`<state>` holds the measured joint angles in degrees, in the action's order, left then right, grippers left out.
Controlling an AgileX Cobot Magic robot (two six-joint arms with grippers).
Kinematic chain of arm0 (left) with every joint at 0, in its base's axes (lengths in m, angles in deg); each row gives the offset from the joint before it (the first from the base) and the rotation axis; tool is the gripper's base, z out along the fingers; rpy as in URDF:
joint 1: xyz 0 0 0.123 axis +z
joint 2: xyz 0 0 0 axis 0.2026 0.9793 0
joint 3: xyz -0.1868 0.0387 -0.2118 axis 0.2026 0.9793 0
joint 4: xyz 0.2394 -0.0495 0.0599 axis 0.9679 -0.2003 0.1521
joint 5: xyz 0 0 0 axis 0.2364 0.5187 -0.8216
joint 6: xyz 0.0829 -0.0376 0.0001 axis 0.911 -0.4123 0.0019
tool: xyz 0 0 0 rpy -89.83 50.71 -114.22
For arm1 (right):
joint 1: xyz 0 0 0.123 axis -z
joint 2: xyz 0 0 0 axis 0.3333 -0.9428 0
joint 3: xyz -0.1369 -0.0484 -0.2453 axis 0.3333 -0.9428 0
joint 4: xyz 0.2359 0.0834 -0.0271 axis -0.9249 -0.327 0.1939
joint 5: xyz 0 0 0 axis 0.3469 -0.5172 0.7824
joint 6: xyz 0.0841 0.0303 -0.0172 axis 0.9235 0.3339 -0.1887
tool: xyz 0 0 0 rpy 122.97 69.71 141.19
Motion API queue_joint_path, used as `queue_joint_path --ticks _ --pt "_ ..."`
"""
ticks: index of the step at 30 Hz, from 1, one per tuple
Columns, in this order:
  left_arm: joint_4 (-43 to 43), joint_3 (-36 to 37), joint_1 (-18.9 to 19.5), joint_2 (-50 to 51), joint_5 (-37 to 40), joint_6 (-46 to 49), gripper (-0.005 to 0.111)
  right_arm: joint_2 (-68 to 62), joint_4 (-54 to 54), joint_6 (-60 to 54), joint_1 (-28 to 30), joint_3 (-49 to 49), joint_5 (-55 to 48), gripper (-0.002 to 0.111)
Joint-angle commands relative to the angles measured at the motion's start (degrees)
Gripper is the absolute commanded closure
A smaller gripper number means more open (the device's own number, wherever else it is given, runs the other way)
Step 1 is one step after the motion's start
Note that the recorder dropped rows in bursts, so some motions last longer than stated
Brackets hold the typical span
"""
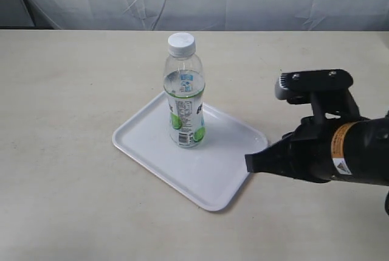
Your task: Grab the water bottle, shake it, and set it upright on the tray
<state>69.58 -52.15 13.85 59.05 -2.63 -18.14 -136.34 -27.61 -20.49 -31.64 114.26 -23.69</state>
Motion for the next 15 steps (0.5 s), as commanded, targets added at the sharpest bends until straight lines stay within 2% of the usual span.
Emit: queue_joint_path --ticks 1,9,11,15 --pt "-0.2 0.1 0.0 -0.2 -0.8 -0.4 0.107 6.2 -5.9 -0.1 -0.4 -0.3 -1.7 0.107" --pt "-0.2 0.1 0.0 -0.2 -0.8 -0.4 0.107 14.4 -7.3 0.5 -0.7 -0.8 -1.5 0.107" --pt "-0.2 0.1 0.0 -0.2 -0.8 -0.4 0.107 19.3 -8.7 0.5 -0.7 -2.3 0.8 0.107" --pt "-0.2 0.1 0.0 -0.2 -0.8 -0.4 0.107 30.7 -8.7 0.4 0.2 -8.2 12.2 0.107"
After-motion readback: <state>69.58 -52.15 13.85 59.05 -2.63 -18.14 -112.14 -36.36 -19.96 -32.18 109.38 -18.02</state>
